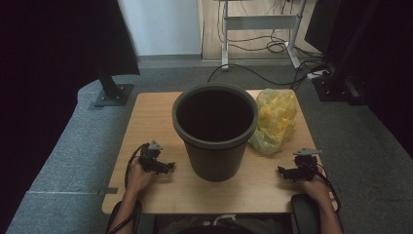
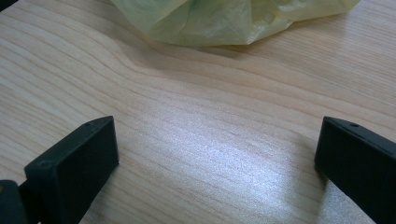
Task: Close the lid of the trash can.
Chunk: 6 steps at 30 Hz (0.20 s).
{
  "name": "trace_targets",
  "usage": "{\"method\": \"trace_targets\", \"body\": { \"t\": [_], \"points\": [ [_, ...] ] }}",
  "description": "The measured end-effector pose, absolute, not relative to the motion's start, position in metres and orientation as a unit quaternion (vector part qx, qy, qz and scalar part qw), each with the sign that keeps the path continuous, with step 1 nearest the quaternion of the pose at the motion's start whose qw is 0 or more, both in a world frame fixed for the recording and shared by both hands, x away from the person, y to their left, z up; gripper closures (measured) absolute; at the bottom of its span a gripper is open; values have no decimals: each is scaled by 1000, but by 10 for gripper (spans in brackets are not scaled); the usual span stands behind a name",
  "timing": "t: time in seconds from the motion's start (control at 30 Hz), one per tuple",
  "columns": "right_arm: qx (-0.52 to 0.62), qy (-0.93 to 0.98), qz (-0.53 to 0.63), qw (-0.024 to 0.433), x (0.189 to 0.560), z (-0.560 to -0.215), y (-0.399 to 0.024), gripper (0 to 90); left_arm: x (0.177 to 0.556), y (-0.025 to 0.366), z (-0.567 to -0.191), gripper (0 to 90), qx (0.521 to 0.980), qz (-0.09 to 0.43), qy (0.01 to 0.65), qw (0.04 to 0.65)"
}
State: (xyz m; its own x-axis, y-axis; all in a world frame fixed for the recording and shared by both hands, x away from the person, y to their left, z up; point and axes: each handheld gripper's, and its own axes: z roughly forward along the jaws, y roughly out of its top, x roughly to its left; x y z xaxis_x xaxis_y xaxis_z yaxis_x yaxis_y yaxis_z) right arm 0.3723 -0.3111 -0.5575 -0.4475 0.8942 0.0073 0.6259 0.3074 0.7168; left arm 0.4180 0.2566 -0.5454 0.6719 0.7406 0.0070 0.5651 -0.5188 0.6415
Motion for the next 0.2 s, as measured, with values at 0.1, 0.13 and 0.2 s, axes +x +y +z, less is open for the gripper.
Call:
{"method": "trace_targets", "body": {
  "t": [0.1, 0.13, 0.2],
  "points": [
    [485, 783, 333, 201, 372, -558, -311, 0, 419, 257, -547, 0, 859, 130, 380, 318],
    [485, 783, 333, 201, 372, -558, -311, 0, 419, 257, -547, 0, 859, 130, 380, 318],
    [485, 783, 333, 201, 372, -558, -311, 0, 419, 257, -547, 0, 859, 130, 379, 318]
  ]
}}
